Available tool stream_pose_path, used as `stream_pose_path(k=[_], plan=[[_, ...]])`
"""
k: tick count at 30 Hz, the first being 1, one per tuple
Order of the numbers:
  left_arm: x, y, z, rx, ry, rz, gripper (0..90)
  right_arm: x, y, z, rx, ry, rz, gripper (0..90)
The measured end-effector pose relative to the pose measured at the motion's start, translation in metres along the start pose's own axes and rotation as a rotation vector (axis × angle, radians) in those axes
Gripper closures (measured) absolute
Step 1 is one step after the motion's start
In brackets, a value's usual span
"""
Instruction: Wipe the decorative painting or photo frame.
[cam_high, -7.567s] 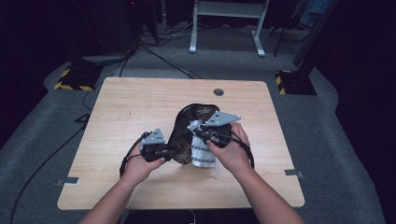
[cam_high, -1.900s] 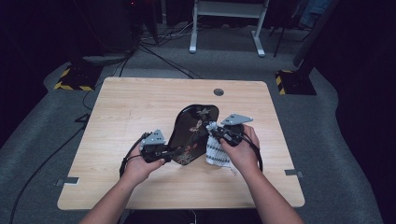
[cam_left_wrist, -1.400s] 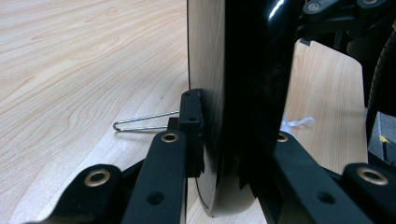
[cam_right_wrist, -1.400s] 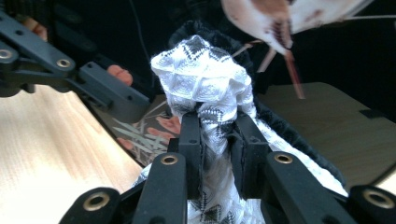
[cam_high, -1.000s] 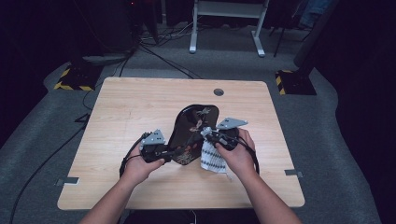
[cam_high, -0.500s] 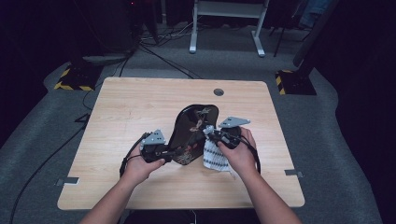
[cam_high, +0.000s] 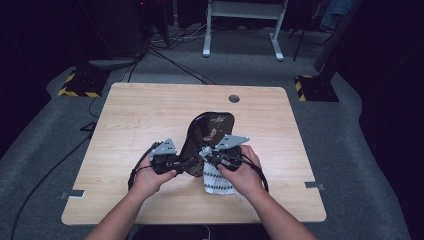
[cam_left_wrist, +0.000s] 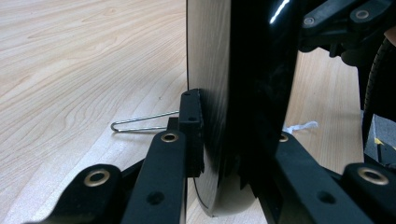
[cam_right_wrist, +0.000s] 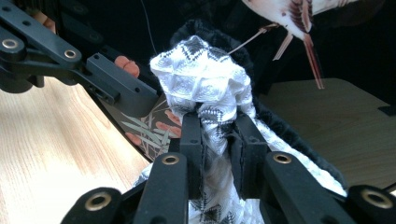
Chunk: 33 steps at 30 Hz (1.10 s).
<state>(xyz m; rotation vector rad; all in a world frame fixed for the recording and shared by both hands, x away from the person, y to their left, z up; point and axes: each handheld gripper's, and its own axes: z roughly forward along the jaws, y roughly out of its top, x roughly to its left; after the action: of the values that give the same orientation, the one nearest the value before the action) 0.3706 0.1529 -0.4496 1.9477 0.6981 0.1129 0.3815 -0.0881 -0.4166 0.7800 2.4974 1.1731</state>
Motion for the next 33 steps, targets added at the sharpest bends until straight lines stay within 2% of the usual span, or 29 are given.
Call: stream_pose_path(k=[3,11,14,17,20,29,33], plan=[[0.000,0.000,0.000,-0.003,-0.003,-0.003,78.2,-0.011,-0.002,-0.004,-0.005,-0.014,0.033,78.2],[0.000,0.000,0.000,0.001,-0.005,0.006,77.7,-0.051,-0.012,-0.014,-0.003,-0.123,0.126,78.1],[0.000,0.000,0.000,0.001,-0.004,0.005,77.7,-0.061,-0.015,-0.017,0.002,-0.151,0.143,78.2],[0.000,0.000,0.000,-0.002,-0.006,0.003,77.8,-0.066,-0.017,-0.019,0.008,-0.158,0.155,78.2],[0.000,0.000,0.000,-0.001,-0.006,0.003,77.9,-0.062,-0.016,-0.018,0.008,-0.153,0.144,78.1],[0.000,0.000,0.000,0.002,0.001,0.002,77.8,-0.019,-0.007,-0.002,0.035,-0.060,0.044,77.8],[0.000,0.000,0.000,0.003,0.004,0.004,77.9,-0.008,-0.005,0.001,0.032,-0.031,0.027,77.7]])
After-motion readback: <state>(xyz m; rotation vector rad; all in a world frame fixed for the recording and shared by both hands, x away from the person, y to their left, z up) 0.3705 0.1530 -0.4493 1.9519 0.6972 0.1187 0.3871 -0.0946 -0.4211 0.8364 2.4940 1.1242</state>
